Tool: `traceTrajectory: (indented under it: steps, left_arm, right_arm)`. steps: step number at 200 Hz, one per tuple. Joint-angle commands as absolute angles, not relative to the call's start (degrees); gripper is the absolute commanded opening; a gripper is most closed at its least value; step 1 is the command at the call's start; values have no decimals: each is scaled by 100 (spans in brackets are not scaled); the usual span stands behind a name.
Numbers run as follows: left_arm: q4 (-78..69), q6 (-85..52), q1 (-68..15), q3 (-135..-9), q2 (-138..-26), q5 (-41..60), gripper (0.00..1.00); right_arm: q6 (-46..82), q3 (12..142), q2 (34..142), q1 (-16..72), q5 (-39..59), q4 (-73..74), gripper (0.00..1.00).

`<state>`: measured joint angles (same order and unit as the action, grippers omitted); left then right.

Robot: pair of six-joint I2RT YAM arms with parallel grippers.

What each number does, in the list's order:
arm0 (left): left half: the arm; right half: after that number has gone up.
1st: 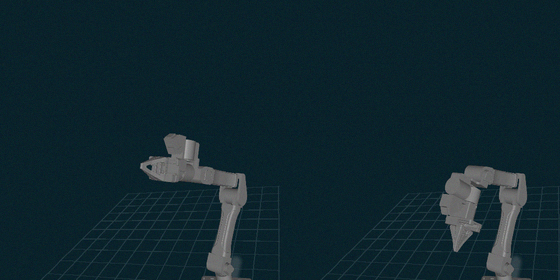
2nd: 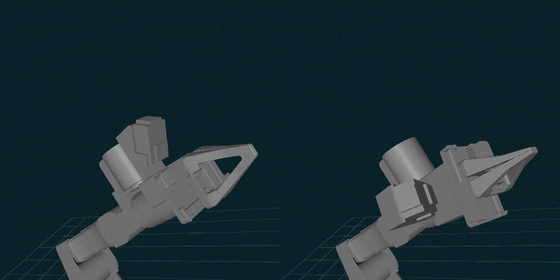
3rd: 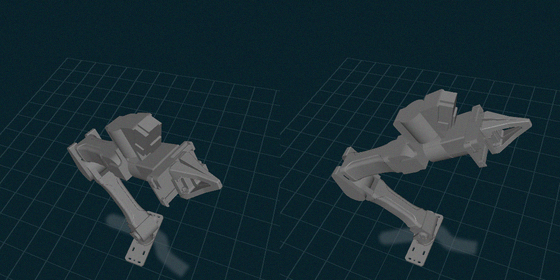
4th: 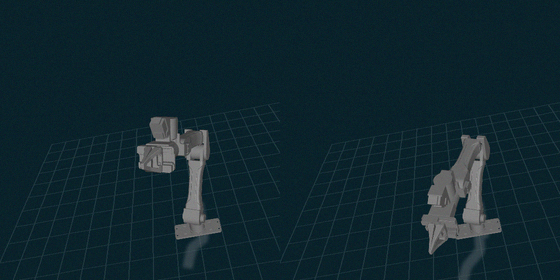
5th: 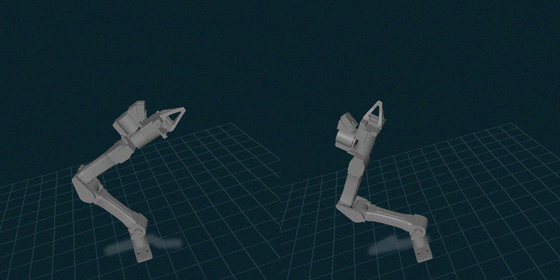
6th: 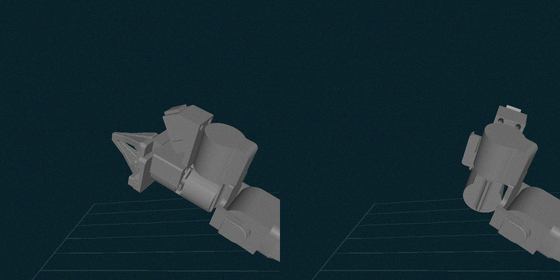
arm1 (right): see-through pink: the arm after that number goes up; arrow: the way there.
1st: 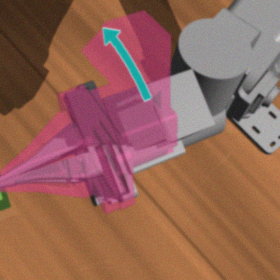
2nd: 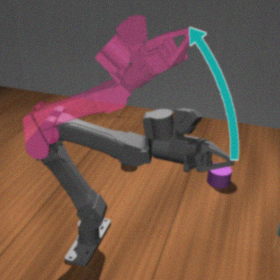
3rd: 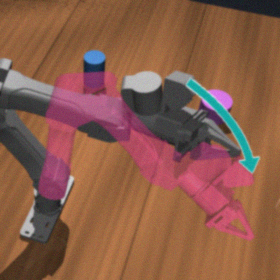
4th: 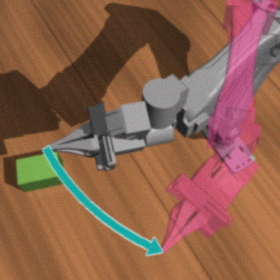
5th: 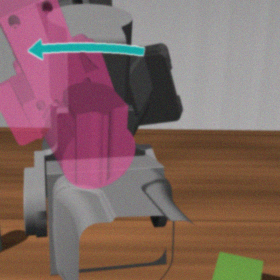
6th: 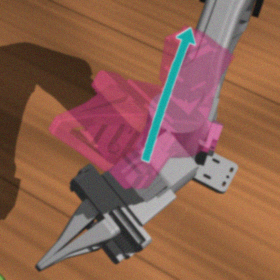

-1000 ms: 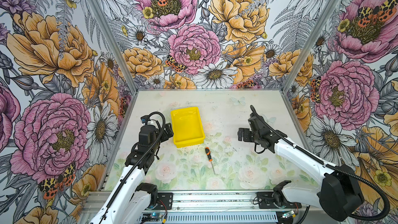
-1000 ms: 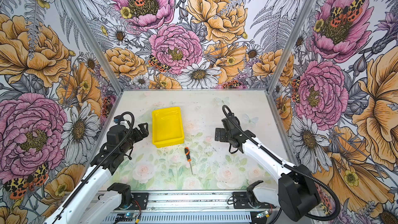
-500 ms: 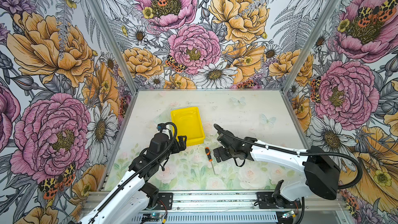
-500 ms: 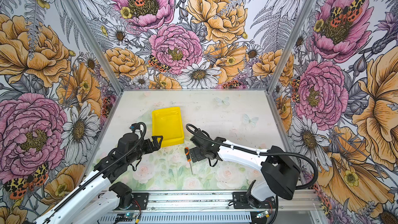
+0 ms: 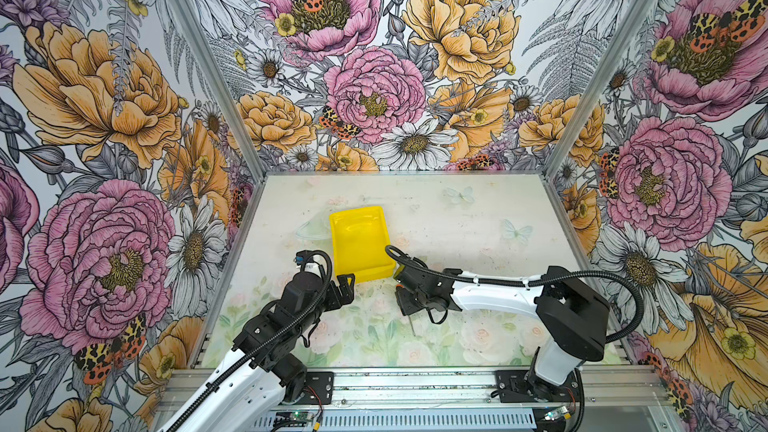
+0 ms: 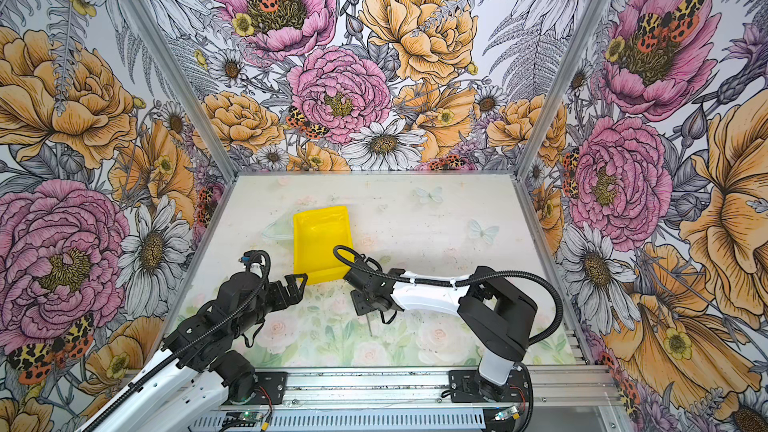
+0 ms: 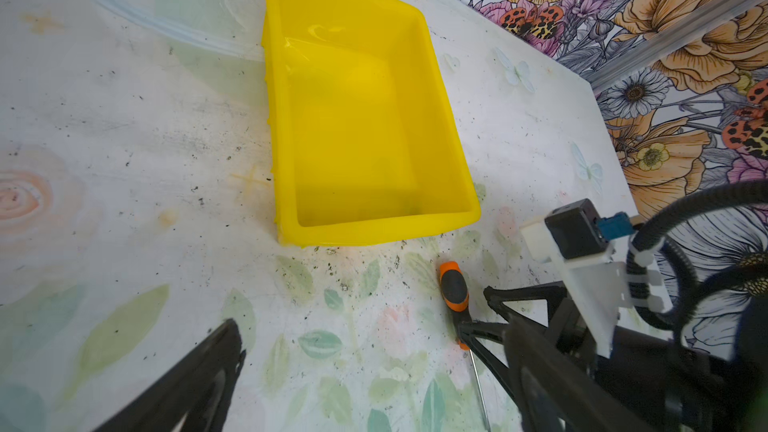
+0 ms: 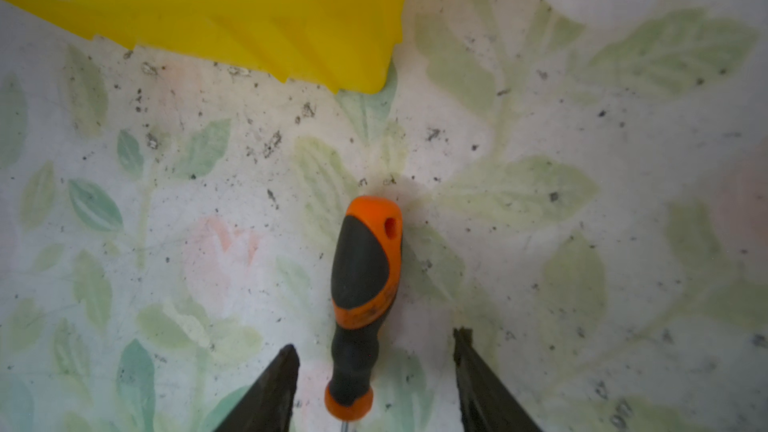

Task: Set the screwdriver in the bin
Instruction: 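Close the right gripper on the screwdriver handle while the left arm lifts slightly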

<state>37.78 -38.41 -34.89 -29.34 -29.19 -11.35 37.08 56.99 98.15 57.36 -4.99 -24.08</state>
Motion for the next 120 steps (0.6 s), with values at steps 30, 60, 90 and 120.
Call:
traceTrajectory:
  steps: [30,60,90,120]
  left_arm:
    - [4122,-4104,-3705,-2978,-2668,-1506,99]
    - [4182,-4139,-3896,-2966,-2650,-1684,99]
    - [4295,-4232,-4023,-2949,-2573,-1878,99]
    - [4374,-4293,-4124,-2936,-2496,-2071,99]
  right_arm:
    - [3761,5842,10076,5748,-771,-2220,53]
    - [3812,5966,10314,5750,-737,-2209,48]
    - [3901,5969,10432,5749,-743,-2215,36]
    - [4039,5792,10344,5753,-781,-2224,22]
